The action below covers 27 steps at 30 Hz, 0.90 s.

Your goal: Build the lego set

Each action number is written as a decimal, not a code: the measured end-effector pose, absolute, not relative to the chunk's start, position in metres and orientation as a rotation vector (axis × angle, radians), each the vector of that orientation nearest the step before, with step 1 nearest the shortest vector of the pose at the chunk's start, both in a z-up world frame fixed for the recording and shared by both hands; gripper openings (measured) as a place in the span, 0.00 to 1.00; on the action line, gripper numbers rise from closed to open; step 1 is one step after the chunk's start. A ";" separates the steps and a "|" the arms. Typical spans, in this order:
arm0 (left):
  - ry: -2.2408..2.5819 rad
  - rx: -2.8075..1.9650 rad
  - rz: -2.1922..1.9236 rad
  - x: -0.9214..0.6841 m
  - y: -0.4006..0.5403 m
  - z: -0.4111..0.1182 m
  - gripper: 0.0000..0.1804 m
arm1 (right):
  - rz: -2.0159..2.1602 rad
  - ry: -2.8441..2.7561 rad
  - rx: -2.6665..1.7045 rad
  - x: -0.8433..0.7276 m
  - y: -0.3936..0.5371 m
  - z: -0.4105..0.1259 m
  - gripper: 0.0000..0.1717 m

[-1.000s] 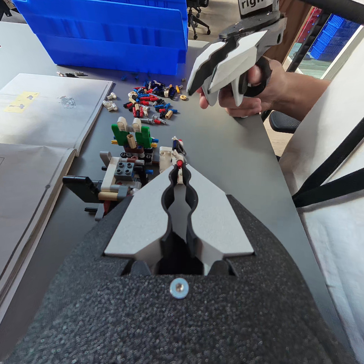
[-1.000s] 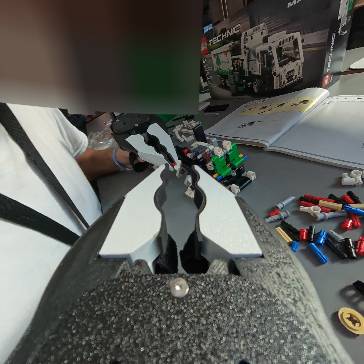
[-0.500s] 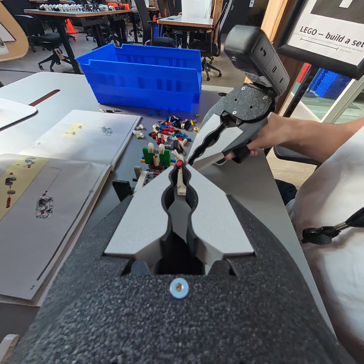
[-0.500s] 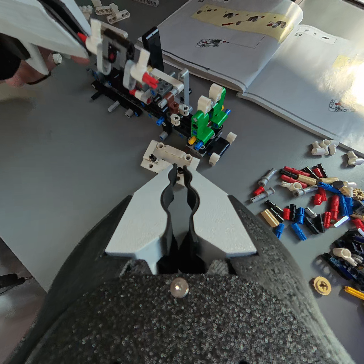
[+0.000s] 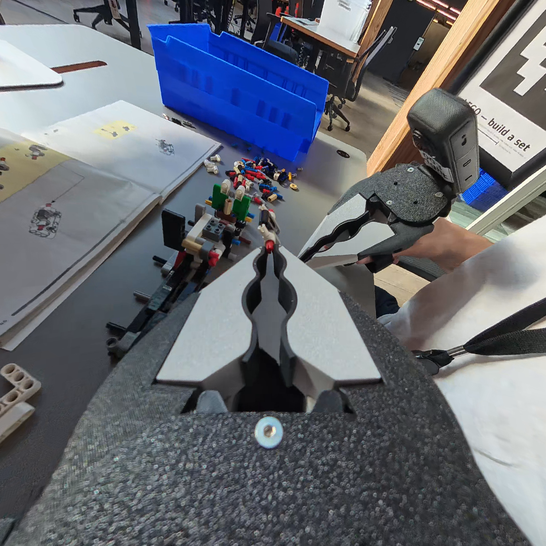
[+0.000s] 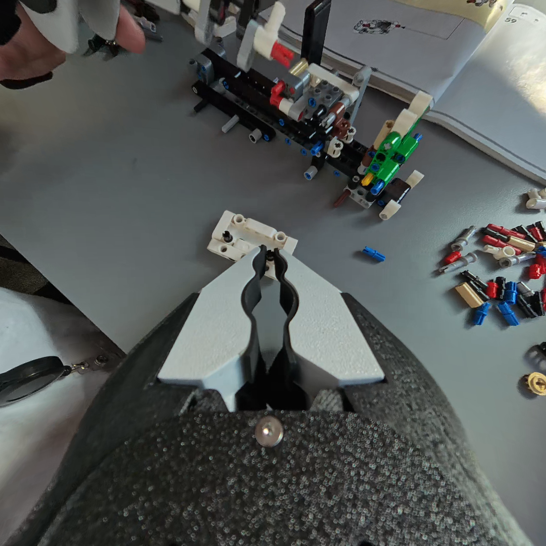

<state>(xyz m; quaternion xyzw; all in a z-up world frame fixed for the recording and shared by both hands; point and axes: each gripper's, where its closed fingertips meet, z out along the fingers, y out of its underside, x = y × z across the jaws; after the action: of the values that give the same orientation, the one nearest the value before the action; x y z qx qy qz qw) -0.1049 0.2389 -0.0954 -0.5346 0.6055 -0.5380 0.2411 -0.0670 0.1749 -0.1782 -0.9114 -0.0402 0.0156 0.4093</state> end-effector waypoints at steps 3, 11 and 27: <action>1.624 -1.535 -1.486 -0.109 0.236 -0.101 0.01 | 0.097 -0.061 -2.293 -0.069 0.177 -0.180 0.02; 1.477 -1.722 -1.582 -0.110 0.248 -0.122 0.01 | 0.368 -0.146 -2.164 -0.066 0.182 -0.160 0.12; 1.415 -1.902 -1.591 -0.106 0.254 -0.135 0.01 | 0.603 -0.174 -1.992 -0.047 0.212 -0.134 0.10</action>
<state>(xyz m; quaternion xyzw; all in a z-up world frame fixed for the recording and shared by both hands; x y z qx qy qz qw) -0.1062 0.2541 -0.1346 -0.6593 0.4906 -0.5517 0.1427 -0.0467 0.2121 -0.1342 -0.8245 -0.0721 0.2498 0.5026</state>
